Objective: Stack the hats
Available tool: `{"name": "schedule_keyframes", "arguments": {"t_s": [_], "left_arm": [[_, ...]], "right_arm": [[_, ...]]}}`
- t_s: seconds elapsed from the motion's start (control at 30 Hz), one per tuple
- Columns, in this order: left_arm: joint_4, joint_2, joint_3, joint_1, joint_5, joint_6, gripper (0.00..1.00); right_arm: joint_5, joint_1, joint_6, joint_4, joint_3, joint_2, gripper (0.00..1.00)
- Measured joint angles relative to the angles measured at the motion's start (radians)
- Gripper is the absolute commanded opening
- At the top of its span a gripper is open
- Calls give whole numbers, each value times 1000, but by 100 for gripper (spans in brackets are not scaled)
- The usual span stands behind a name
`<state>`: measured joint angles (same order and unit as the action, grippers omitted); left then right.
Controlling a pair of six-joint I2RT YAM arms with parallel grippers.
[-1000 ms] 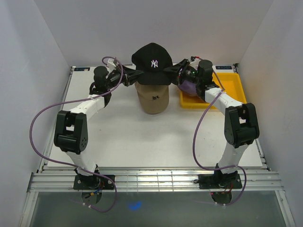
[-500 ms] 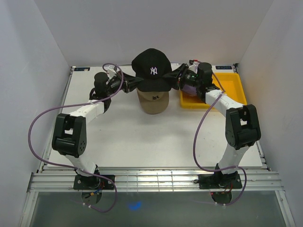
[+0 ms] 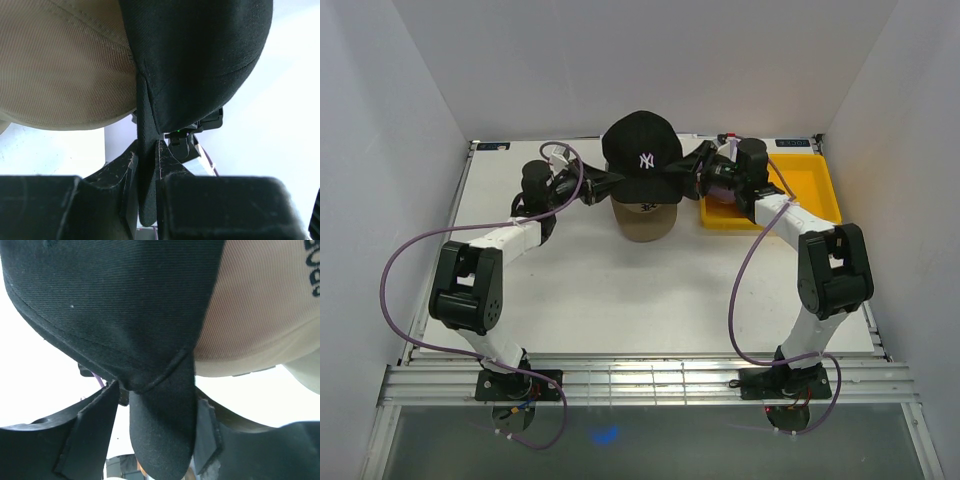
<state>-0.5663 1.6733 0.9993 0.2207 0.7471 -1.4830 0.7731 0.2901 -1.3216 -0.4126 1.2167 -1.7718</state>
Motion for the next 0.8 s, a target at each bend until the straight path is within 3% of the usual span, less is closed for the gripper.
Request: {"name": "schedule_keyframes", "arguments": {"t_s": [0.5, 0.8], "left_arm": [[-8, 0, -21, 13, 4, 2, 0], [-14, 0, -63, 10, 1, 2, 0]], "right_arm": [[10, -8, 10, -39, -97, 63, 59], [25, -18, 13, -71, -135, 66, 26]]}}
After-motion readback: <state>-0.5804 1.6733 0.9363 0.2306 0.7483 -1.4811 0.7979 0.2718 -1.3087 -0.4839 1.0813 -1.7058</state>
